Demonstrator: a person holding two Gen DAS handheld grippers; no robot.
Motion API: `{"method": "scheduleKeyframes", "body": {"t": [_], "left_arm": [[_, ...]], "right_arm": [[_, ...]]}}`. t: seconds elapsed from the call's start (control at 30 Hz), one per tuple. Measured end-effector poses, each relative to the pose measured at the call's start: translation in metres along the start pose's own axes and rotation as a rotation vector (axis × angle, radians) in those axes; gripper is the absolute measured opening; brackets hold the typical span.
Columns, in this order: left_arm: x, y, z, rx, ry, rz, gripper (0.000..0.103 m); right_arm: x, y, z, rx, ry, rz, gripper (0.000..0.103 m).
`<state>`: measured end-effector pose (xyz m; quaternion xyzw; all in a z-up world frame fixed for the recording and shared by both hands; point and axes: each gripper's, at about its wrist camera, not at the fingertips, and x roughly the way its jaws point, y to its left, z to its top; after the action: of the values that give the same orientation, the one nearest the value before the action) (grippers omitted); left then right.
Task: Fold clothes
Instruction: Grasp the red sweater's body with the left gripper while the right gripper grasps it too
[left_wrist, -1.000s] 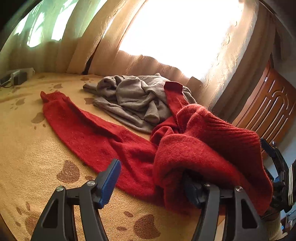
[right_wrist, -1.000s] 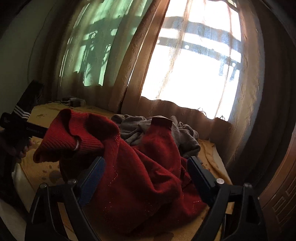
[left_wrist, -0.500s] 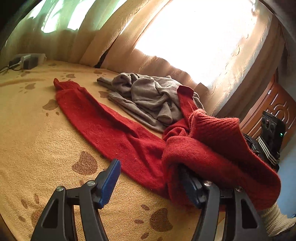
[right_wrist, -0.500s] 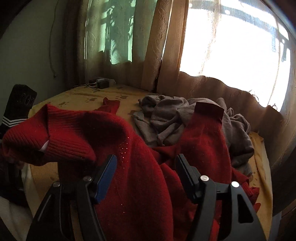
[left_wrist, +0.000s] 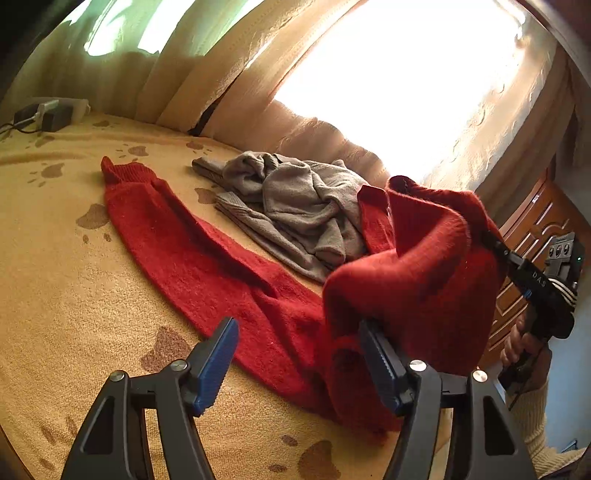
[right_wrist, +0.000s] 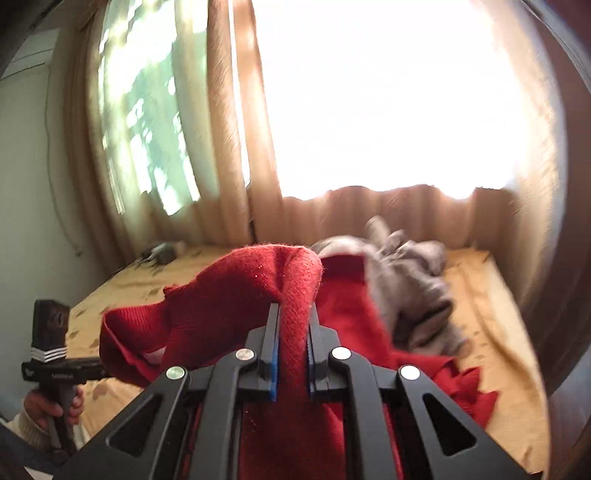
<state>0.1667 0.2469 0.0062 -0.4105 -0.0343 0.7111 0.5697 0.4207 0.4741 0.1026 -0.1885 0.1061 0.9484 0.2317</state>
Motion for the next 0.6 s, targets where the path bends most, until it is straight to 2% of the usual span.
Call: {"method": "scheduleKeyframes", "body": {"t": [0.03,0.17,0.33,0.47,0.5,0.6], "left_arm": [[0.002,-0.004,0.002,0.011,0.003,-0.01,0.074],[0.016,-0.018,0.002,0.053,0.043,-0.04,0.074],[0.042,-0.02,0.01,-0.002,0.145,-0.144,0.077],[0.065,-0.012,0.024,-0.057,0.217,-0.208,0.08],[0.072,-0.009,0.027,-0.088,0.237,-0.237,0.082],[0.096,-0.004,0.031,-0.17,0.332,-0.401,0.085]], "right_arm": [[-0.013,-0.007,0.006,0.001,-0.046,-0.069,0.012],[-0.031,-0.031,0.001,0.04,-0.064,-0.18,0.012],[-0.028,-0.045,-0.024,0.075,-0.018,-0.207,0.012],[-0.036,-0.057,-0.04,0.122,-0.02,-0.193,0.012],[-0.036,-0.059,-0.044,0.126,-0.016,-0.193,0.012],[-0.039,-0.061,-0.053,0.122,-0.007,-0.206,0.012]]}}
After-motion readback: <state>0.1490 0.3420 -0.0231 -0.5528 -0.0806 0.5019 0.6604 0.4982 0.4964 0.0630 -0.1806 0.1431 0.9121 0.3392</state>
